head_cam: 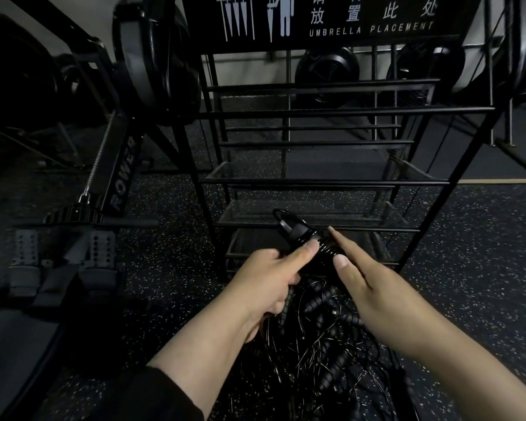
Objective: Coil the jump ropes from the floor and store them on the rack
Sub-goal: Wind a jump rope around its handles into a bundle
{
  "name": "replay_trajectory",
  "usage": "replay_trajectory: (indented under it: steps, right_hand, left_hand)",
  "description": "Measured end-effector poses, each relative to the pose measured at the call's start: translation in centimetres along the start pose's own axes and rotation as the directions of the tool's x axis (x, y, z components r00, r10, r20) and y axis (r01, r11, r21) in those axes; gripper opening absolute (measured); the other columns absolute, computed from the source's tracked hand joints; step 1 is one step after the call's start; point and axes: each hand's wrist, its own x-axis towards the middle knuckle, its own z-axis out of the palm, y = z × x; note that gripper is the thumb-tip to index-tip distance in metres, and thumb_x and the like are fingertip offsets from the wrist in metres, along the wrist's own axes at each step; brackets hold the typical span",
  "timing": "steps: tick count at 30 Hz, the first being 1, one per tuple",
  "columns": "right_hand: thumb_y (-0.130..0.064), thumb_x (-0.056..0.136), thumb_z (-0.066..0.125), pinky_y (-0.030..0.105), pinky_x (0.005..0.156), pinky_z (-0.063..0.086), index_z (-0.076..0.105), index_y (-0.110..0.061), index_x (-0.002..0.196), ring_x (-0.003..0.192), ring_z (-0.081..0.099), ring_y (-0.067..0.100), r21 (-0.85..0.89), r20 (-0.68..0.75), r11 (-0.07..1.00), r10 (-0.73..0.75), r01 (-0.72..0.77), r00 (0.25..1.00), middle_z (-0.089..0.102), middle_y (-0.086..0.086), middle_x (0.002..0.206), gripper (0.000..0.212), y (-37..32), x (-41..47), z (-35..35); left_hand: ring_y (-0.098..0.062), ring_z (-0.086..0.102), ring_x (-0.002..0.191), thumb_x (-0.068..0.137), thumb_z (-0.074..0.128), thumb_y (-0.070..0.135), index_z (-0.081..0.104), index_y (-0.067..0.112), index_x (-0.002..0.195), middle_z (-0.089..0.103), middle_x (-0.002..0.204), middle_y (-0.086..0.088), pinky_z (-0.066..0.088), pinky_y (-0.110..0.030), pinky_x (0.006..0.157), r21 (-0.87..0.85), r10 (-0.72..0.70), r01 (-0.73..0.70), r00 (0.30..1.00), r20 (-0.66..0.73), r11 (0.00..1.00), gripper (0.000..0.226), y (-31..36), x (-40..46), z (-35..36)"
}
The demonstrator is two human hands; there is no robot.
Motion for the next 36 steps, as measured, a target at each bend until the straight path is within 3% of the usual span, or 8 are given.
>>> replay_trajectory:
  steps: [4,8,13,18,23,29,33,36]
  right_hand:
    - [-0.059,0.096,0.042,0.003,0.084,0.038,0.018,-0.061,0.152,0.127,0.044,-0.010,0.122,-0.051,0.992,0.017,-0.011,0.999,0.042,-0.025,0.153,0.061,-0.1,0.2,-0.5]
    - [-0.058,0.090,0.060,0.026,0.091,0.047,0.016,-0.057,0.152,0.126,0.052,0.016,-0.001,-0.135,1.000,0.029,-0.029,0.990,0.046,-0.030,0.117,0.076,-0.7,0.1,-0.2]
    - [-0.058,0.081,0.074,0.022,0.107,0.025,0.011,-0.046,0.159,0.142,0.026,0.004,-0.150,-0.180,0.984,0.070,-0.097,0.981,0.037,-0.016,0.152,0.101,-1.3,0.3,0.3]
    - [-0.045,0.074,0.081,0.031,0.092,0.058,0.062,-0.033,0.129,0.103,0.074,0.015,0.493,0.131,0.864,0.044,-0.103,0.990,0.078,-0.006,0.110,0.059,-0.9,-0.3,-2.4]
    - [-0.020,0.078,0.088,0.044,0.071,0.059,0.073,-0.019,0.105,0.078,0.070,0.038,0.698,0.251,0.690,0.013,-0.190,0.968,0.073,0.029,0.101,0.031,-0.2,-0.3,-2.5]
    - [-0.026,0.082,0.081,0.049,0.091,0.059,0.069,-0.023,0.117,0.089,0.077,0.024,0.559,-0.105,0.826,0.162,-0.077,0.981,0.080,0.000,0.098,0.038,-0.2,0.2,-2.4]
    - [-0.040,0.081,0.082,0.021,0.065,0.057,0.059,-0.042,0.107,0.074,0.072,0.007,0.221,-0.209,0.970,0.145,-0.098,0.967,0.073,-0.028,0.086,0.034,-0.4,0.2,-2.0]
    - [-0.047,0.082,0.079,0.014,0.054,0.044,0.047,-0.052,0.123,0.071,0.065,-0.004,0.034,-0.272,0.994,0.109,-0.104,0.956,0.071,-0.020,0.083,0.052,-0.4,0.3,-1.4]
  left_hand:
    - [-0.004,0.029,0.045,0.073,0.072,0.077,0.069,0.018,0.114,0.049,0.074,0.002,0.026,-0.019,0.040,0.000,0.013,-0.013,1.000,0.024,1.000,0.072,0.1,0.0,0.0]
    - [-0.007,0.030,0.049,0.077,0.073,0.070,0.065,0.015,0.100,0.049,0.079,-0.005,0.031,-0.015,0.040,-0.035,0.005,-0.004,0.999,0.048,0.999,0.060,0.1,-0.1,0.4]
    - [-0.007,0.025,0.051,0.084,0.075,0.052,0.075,0.031,0.069,0.033,0.069,0.003,0.027,-0.019,0.044,-0.017,0.106,-0.105,0.993,0.060,0.994,0.027,0.7,-0.5,0.5]
    - [0.000,0.033,0.043,0.085,0.069,0.043,0.069,0.021,0.100,0.042,0.049,0.018,0.031,-0.017,0.046,0.020,0.186,-0.192,0.966,0.179,0.981,0.027,1.4,-1.6,0.2]
    - [0.002,0.042,0.040,0.093,0.067,0.027,0.066,0.015,0.112,0.053,0.048,0.016,0.034,-0.014,0.046,0.005,0.204,-0.211,0.948,0.244,0.977,0.022,1.7,-2.1,0.6]
    - [-0.001,0.038,0.047,0.094,0.072,0.030,0.066,0.018,0.120,0.059,0.080,0.007,0.035,-0.019,0.049,0.173,0.095,-0.119,0.985,0.144,0.978,0.029,1.5,-1.1,-0.2]
    - [-0.002,0.038,0.045,0.103,0.057,0.025,0.069,0.019,0.108,0.050,0.071,0.003,0.044,-0.029,0.059,0.255,0.099,-0.133,0.985,0.142,0.958,0.014,0.8,-0.4,-0.4]
    - [-0.005,0.036,0.044,0.104,0.055,0.032,0.069,0.016,0.112,0.046,0.065,0.006,0.051,-0.033,0.062,0.225,0.088,-0.122,0.984,0.157,0.967,0.023,0.6,0.0,-0.4]
